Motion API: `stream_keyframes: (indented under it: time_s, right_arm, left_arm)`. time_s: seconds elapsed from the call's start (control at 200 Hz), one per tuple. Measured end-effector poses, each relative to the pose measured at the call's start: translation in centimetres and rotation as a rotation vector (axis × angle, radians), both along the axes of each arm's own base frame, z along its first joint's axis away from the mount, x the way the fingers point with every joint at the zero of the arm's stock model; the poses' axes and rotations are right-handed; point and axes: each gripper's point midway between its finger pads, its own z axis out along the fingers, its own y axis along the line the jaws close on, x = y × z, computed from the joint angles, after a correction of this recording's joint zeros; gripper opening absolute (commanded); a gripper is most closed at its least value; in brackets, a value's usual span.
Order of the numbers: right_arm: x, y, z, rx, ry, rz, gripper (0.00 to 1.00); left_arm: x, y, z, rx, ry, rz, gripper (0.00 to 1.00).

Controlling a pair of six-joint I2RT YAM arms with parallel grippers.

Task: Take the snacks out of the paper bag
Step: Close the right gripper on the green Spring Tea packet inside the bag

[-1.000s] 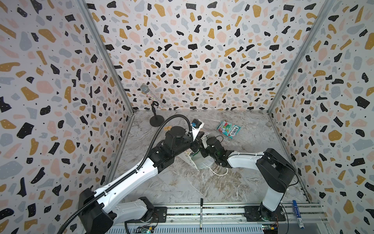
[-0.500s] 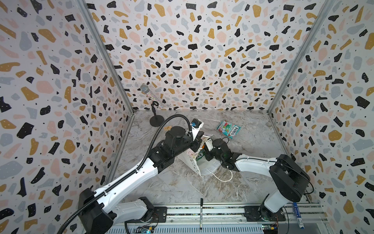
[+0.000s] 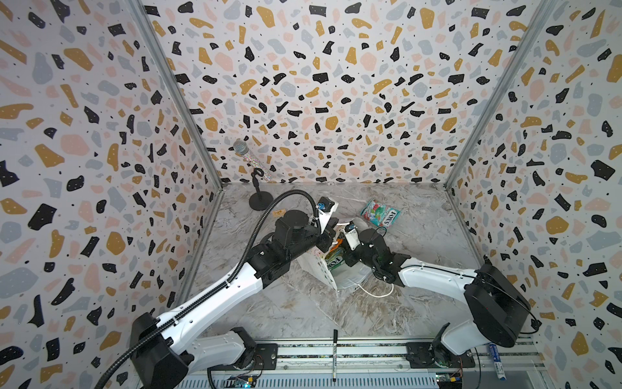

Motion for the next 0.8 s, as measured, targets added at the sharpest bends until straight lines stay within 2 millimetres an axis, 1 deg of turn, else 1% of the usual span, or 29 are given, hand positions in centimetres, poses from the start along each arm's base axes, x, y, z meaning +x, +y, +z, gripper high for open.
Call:
stream_keyframes:
  time_s: [0.05,0.085,0.11,0.235,0.34,0.466,0.541,0.716,0.801]
  right_arm:
    - [0.0,-0.1,1.1,0.018,-0.020,-0.005,0.30]
    - [-0.1,-0.1,1.7,0.027,-0.033,-0.005,0.36]
    - [-0.1,-0.1,2.0,0.028,-0.046,-0.004,0.39]
    - [-0.3,0.0,3.0,0.039,-0.070,-0.013,0.41]
    - [-0.2,-0.3,2.9,0.025,-0.076,-0.036,0.41]
    - [0.2,-1.0,2.3,-0.005,-0.073,-0.086,0.41]
    - [0.7,-1.4,1.6,-0.026,-0.066,-0.120,0.44]
    - [1.3,-1.8,-1.0,-0.081,-0.028,-0.169,0.50]
    - [1.7,-1.7,-2.0,-0.101,-0.013,-0.181,0.47]
  left_arm:
    - [0.0,0.0,0.0,0.001,-0.001,0.004,0.00]
    - [0.1,0.1,0.0,0.001,-0.001,0.006,0.00]
    - [0.1,0.1,0.0,0.001,-0.001,0.007,0.00]
    - [0.2,0.2,0.0,0.002,-0.002,0.012,0.00]
    - [0.2,0.2,0.0,0.002,-0.002,0.013,0.00]
    - [0.2,0.2,0.0,0.002,-0.002,0.013,0.00]
    - [0.1,0.1,0.0,0.002,-0.002,0.011,0.00]
    - [-0.1,-0.1,0.0,-0.001,0.001,-0.005,0.00]
    - [-0.1,-0.1,0.0,-0.002,0.002,-0.011,0.00]
